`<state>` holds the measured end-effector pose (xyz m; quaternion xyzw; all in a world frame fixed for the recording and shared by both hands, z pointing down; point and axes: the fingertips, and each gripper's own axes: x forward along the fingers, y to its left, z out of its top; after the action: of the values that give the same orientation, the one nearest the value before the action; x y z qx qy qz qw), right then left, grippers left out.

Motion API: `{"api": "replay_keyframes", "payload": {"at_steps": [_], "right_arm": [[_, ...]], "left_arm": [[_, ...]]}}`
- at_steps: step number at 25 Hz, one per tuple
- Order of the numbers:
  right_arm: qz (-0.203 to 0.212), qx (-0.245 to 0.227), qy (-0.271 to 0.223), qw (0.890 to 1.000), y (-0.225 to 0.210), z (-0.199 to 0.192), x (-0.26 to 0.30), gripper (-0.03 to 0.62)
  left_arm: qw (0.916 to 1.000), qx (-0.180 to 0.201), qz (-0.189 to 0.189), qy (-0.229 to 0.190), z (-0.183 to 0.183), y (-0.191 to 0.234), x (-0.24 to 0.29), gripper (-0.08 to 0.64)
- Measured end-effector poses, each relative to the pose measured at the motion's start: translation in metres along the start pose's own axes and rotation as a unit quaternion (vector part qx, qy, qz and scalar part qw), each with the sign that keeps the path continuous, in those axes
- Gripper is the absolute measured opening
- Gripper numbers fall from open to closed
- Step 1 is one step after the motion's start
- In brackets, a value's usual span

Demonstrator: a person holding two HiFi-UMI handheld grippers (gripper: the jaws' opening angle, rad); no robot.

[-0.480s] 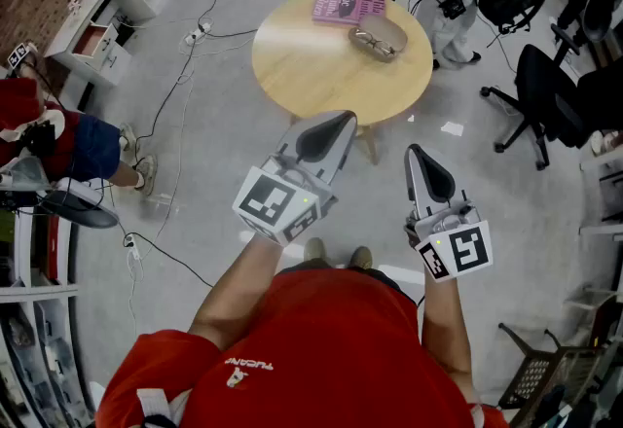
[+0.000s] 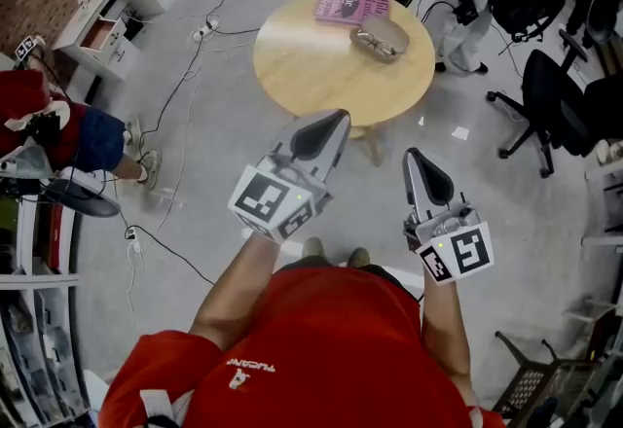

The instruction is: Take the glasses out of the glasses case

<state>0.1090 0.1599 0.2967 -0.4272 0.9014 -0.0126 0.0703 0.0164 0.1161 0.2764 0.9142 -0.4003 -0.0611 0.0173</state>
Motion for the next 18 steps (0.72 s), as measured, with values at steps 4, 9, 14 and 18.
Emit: {"api": "replay_keyframes", "payload": {"at_steps": [4, 9, 14, 18], "right_arm": [[0.008, -0.001, -0.002, 1.0, -0.014, 0.001, -0.01, 0.005], [0.018, 0.006, -0.002, 1.0, -0.033, -0.003, -0.015, 0.005], [0.031, 0.009, 0.005, 0.999, -0.047, -0.011, -0.005, 0.005], [0.035, 0.001, 0.014, 0.999, -0.061, -0.013, 0.017, 0.005]], "left_arm": [[0.9999, 0.002, 0.011, -0.001, -0.003, -0.006, 0.013, 0.011], [0.9998, 0.009, 0.02, 0.004, -0.009, -0.012, 0.027, 0.011], [0.9991, 0.002, 0.039, 0.015, -0.015, -0.007, 0.037, 0.011], [0.9989, 0.007, 0.046, 0.008, -0.008, 0.008, 0.05, 0.011]]}}
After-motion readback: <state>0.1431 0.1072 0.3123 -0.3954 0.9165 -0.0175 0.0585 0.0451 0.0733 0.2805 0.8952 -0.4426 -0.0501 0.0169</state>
